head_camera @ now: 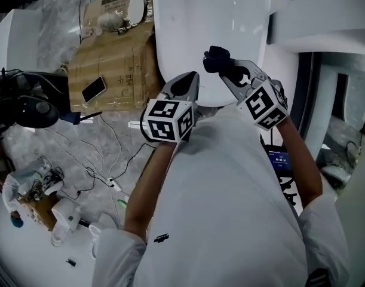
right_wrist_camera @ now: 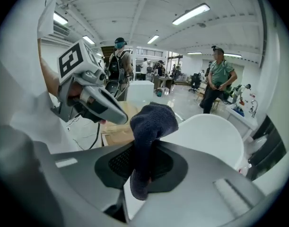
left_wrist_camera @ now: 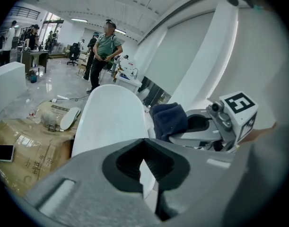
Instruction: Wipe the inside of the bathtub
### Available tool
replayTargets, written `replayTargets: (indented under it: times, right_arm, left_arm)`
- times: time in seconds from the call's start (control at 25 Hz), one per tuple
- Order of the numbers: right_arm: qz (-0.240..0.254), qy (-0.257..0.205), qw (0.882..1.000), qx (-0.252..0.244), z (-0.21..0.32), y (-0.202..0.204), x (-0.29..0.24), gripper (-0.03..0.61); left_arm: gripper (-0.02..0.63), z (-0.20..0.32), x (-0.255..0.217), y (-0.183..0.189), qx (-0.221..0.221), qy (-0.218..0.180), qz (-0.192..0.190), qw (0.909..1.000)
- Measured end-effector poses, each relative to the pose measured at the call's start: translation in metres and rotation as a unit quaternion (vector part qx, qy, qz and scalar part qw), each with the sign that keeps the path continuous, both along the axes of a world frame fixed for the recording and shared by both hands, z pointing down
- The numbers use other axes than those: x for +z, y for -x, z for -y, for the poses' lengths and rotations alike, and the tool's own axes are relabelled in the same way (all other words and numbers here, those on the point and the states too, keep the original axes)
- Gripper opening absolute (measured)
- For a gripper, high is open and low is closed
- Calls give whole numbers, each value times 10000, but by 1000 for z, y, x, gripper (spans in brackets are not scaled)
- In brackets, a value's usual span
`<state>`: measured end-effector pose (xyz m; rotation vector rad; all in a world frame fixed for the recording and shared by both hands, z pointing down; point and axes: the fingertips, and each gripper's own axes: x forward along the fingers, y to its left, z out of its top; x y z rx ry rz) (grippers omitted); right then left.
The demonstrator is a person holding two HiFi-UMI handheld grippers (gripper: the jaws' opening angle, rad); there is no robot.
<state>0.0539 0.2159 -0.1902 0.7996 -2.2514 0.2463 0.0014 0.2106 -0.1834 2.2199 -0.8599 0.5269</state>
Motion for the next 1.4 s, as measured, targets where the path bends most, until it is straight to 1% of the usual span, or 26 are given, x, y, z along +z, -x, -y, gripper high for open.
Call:
replayTargets:
  times: [0.08,0.16,0.24,0.36,0.48,0.6,0.76,0.84,0.96,1.2,1.4]
  right_arm:
    - [220,-113,9995,214,-1,8,-20,49]
    - [648,-161,9967,457,-2,21,-40,49]
    - [1088,-225,9907,791,-1,30,-59,49]
    - [1630,-389,9787,1187,4,28,-78,49]
    - [1995,-565,9709,1201,1,30,-92,48]
    - [2042,-643,9694,1204,-6,29,-98,48]
    - [2068,-740,9668,1307,-11,28,-110,48]
    - [2140,-843,9641,1330,-15,33,-119,48]
    - [2112,-1002,9640,1268,-20,41,-129,48]
    - [2164,-1080,9629,1198,-32,62,-134,48]
    - [2111,-1137,9629,1237,-48,72,-141,48]
  left_arm:
    - [-2,-1,-12,5,-4,-49,-90,9999]
    - [-2,1,-29,12,-18,-191,-192,9996]
    - [-2,3,-47,19,-12,-379,-219,9990]
    - [-2,5,-70,25,-116,-652,-290,9974]
    - [-2,-4,-84,32,-262,-811,-288,9959]
    - [-2,-16,-89,31,-279,-875,-284,9954]
    - [-2,-26,-94,31,-143,-1022,-283,9943]
    - [-2,-31,-98,34,-111,-1073,-281,9938]
    - [-2,-39,-102,37,-64,-1110,-313,9933]
    - [-2,-52,-103,53,-23,-1175,-356,9924]
    - [-2,-65,-109,66,-11,-1227,-381,9917]
